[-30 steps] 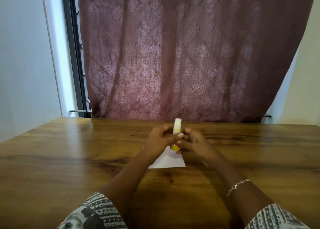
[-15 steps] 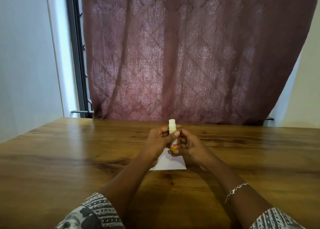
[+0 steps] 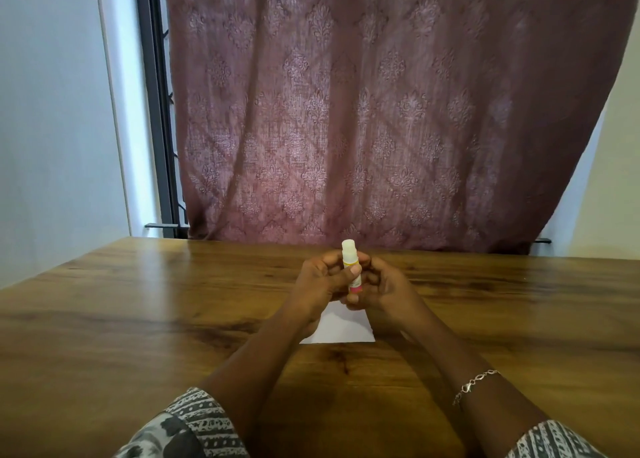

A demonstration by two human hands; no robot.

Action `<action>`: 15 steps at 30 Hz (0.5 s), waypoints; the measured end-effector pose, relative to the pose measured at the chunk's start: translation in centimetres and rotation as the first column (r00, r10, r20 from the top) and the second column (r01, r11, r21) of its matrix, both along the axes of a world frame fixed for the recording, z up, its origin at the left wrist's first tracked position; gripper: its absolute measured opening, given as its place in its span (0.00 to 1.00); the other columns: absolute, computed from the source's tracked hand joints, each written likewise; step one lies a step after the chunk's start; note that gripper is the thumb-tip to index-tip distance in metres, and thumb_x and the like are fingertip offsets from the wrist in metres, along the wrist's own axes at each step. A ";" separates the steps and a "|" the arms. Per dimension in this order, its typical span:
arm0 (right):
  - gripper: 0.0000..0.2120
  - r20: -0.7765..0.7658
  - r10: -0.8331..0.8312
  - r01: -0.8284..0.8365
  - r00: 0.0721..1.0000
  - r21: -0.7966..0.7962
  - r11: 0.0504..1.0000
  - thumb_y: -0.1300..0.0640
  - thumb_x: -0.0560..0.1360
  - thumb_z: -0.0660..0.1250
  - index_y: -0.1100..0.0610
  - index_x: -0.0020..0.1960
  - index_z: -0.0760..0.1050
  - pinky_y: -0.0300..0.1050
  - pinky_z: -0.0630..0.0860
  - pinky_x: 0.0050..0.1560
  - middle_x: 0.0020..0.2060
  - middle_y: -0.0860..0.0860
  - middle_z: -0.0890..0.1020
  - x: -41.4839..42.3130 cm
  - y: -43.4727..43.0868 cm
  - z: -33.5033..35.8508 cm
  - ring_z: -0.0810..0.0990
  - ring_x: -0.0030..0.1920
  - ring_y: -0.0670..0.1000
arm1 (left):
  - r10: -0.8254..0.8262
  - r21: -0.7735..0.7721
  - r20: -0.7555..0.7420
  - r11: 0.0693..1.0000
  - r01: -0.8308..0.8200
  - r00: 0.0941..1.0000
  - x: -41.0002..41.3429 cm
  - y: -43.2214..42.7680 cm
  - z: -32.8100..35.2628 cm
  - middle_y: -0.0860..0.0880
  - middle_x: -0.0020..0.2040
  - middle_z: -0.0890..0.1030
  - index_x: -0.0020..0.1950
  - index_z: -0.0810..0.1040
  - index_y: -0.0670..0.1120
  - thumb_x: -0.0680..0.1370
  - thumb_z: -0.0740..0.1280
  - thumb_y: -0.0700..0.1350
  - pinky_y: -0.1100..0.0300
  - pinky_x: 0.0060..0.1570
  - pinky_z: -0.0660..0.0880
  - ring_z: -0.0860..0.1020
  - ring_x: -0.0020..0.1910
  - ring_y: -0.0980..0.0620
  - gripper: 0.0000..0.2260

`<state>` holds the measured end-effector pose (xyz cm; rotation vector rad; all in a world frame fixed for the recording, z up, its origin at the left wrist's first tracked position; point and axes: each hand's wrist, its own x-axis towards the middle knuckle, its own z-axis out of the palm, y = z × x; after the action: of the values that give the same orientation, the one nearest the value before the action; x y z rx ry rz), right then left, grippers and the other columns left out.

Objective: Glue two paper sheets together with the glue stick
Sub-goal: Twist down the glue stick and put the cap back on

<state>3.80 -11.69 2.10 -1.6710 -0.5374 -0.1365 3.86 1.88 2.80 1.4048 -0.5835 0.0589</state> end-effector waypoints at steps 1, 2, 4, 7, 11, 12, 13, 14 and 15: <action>0.24 -0.033 0.029 -0.028 0.999 0.018 0.999 0.74 0.69 0.66 0.54 0.59 0.69 0.39 0.81 0.40 0.45 0.53 0.81 -0.1 -0.1 0.0 0.82 0.42 0.49 | -0.001 0.008 -0.002 1.000 0.001 1.000 0.1 0.1 0.0 0.53 0.39 0.83 0.49 0.80 0.48 0.76 0.64 0.38 0.63 0.39 0.78 0.80 0.39 0.56 0.07; 0.24 -0.055 0.050 -0.049 0.997 0.021 0.999 0.74 0.69 0.65 0.54 0.59 0.69 0.40 0.82 0.41 0.45 0.52 0.81 -0.2 -0.2 0.1 0.83 0.41 0.49 | 0.001 0.015 -0.003 1.000 -0.001 1.000 0.1 0.2 0.0 0.52 0.40 0.83 0.49 0.80 0.47 0.75 0.64 0.38 0.64 0.38 0.78 0.80 0.39 0.56 0.07; 0.23 -0.064 0.070 -0.069 0.995 0.016 0.997 0.74 0.69 0.65 0.55 0.59 0.69 0.40 0.82 0.40 0.46 0.54 0.81 -0.3 -0.2 0.2 0.84 0.38 0.49 | 0.012 0.018 0.007 1.000 -0.012 1.000 0.1 0.2 -0.1 0.52 0.39 0.84 0.49 0.80 0.47 0.75 0.65 0.38 0.64 0.38 0.78 0.81 0.39 0.56 0.07; 0.22 -0.044 0.051 -0.051 0.998 -0.007 0.999 0.76 0.68 0.65 0.58 0.58 0.69 0.40 0.81 0.35 0.43 0.57 0.79 -0.6 -0.1 0.5 0.83 0.33 0.48 | 0.020 -0.001 0.025 1.000 -0.020 0.999 0.0 0.1 0.0 0.54 0.35 0.84 0.47 0.80 0.45 0.74 0.66 0.36 0.66 0.36 0.77 0.82 0.37 0.58 0.07; 0.24 -0.006 -0.013 0.012 1.000 -0.110 0.994 0.72 0.67 0.69 0.55 0.58 0.68 0.39 0.80 0.32 0.39 0.54 0.78 -0.7 0.5 0.2 0.80 0.31 0.48 | 0.023 -0.013 0.016 1.000 -0.023 1.000 0.0 0.2 0.1 0.54 0.32 0.84 0.46 0.80 0.44 0.73 0.67 0.35 0.68 0.34 0.77 0.82 0.34 0.59 0.06; 0.24 -0.002 -0.019 0.018 1.000 -0.121 0.993 0.71 0.67 0.70 0.55 0.58 0.68 0.39 0.81 0.33 0.42 0.55 0.78 -0.6 0.5 0.0 0.80 0.33 0.49 | 0.023 -0.008 0.008 1.000 -0.023 1.000 0.0 0.3 0.1 0.54 0.32 0.84 0.46 0.80 0.44 0.73 0.67 0.35 0.68 0.35 0.77 0.82 0.34 0.59 0.06; 0.24 -0.005 -0.017 0.017 1.000 -0.121 0.992 0.71 0.67 0.69 0.56 0.59 0.68 0.39 0.81 0.35 0.45 0.56 0.79 -0.6 0.3 -0.1 0.81 0.35 0.48 | 0.023 -0.002 0.001 1.000 -0.023 1.000 0.0 0.3 0.0 0.54 0.32 0.84 0.46 0.80 0.45 0.73 0.67 0.35 0.68 0.35 0.77 0.82 0.34 0.59 0.06; 0.24 -0.019 -0.005 0.003 1.000 -0.110 0.994 0.71 0.68 0.68 0.55 0.60 0.68 0.40 0.81 0.36 0.48 0.59 0.79 -0.5 0.2 -0.1 0.82 0.36 0.48 | 0.025 0.002 -0.004 1.000 -0.025 1.000 0.1 0.3 0.0 0.54 0.32 0.84 0.46 0.80 0.45 0.73 0.67 0.35 0.68 0.35 0.77 0.82 0.34 0.59 0.06; 0.23 -0.037 0.016 -0.019 0.999 -0.090 0.996 0.72 0.69 0.67 0.54 0.59 0.68 0.39 0.81 0.37 0.49 0.60 0.79 -0.6 0.0 0.0 0.83 0.37 0.47 | 0.029 0.006 -0.007 1.000 -0.029 1.000 0.1 0.4 0.0 0.54 0.32 0.84 0.46 0.80 0.45 0.73 0.67 0.35 0.68 0.34 0.77 0.81 0.34 0.59 0.06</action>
<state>3.25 -11.66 2.11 -1.7530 -0.5375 -0.0693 3.97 2.23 2.78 1.4189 -0.5581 0.0757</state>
